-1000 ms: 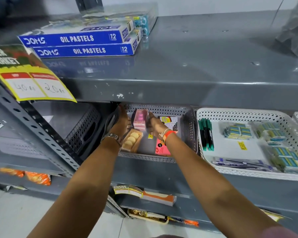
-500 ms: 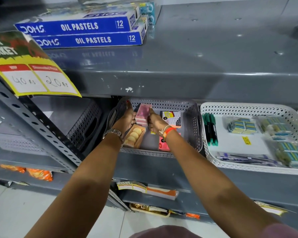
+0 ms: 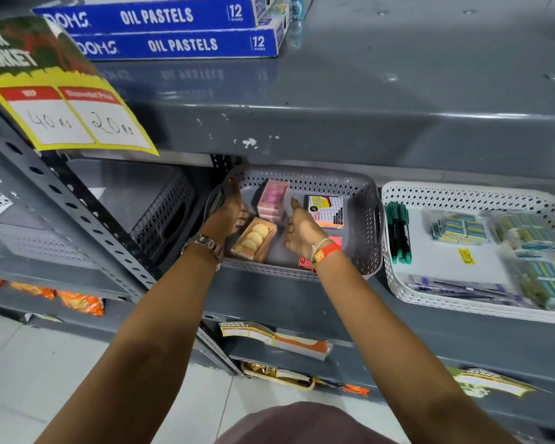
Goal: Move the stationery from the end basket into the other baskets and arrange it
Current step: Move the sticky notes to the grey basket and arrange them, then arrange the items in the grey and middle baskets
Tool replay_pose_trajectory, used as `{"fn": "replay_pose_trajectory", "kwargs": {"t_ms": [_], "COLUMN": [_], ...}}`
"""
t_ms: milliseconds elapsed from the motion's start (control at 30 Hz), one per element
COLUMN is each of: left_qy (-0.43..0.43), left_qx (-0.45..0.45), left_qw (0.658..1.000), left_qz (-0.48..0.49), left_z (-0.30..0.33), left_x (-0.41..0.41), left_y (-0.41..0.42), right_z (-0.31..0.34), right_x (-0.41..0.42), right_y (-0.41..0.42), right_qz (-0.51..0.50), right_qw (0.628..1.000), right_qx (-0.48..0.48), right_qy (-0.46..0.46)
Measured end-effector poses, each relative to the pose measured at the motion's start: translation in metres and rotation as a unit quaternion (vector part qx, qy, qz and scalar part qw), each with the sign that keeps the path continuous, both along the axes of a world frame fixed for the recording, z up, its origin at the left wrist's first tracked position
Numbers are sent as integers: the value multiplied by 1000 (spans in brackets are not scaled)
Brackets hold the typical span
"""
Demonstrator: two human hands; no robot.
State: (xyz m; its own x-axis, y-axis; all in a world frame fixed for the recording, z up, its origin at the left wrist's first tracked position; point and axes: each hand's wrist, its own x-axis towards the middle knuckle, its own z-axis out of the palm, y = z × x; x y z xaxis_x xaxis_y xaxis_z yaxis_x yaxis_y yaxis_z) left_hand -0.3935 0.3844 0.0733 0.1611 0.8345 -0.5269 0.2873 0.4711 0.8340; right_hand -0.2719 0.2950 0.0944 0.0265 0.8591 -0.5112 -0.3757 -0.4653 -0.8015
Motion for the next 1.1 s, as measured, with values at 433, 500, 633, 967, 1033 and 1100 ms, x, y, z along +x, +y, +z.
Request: {"fn": "replay_pose_trajectory", "kwargs": {"t_ms": [433, 500, 633, 967, 1033, 1100], "left_qy": [-75, -82, -90, -87, -27, 89], "left_qx": [-35, -32, -30, -29, -6, 88], "left_qw": [992, 992, 990, 990, 994, 987], "left_qz": [91, 94, 107, 111, 102, 100], "left_z": [2, 1, -1, 12, 20, 20], "left_x": [-2, 0, -1, -2, 5, 10], "left_y": [-39, -42, -43, -58, -63, -63], "right_z": [-5, -10, -5, -6, -4, -3], "right_x": [-27, -29, -33, -33, -28, -14], "right_y": [-14, -9, -13, -13, -15, -13], "right_qz": [74, 76, 75, 61, 54, 22], "right_qw": [996, 995, 996, 997, 998, 999], "right_qx": [-45, -46, -46, -43, -36, -3], "right_qy": [-24, -40, -23, 4, 23, 33]}}
